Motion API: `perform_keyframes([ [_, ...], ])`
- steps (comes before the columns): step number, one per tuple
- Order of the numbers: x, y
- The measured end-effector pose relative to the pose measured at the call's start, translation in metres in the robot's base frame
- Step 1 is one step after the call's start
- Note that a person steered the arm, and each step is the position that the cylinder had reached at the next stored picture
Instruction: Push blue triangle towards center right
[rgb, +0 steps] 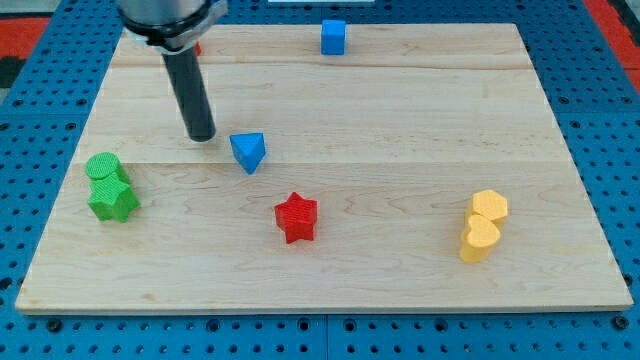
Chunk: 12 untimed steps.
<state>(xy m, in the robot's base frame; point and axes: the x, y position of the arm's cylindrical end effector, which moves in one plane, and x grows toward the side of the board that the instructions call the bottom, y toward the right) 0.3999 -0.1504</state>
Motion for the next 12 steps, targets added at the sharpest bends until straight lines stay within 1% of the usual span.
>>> perform_keyframes([
  [1, 0.017, 0.0],
  [2, 0.03, 0.016],
  [4, 0.032, 0.11],
  [5, 0.031, 0.146],
  [6, 0.031, 0.126],
  [8, 0.009, 0.127],
  [9, -0.002, 0.158],
  [12, -0.002, 0.237],
])
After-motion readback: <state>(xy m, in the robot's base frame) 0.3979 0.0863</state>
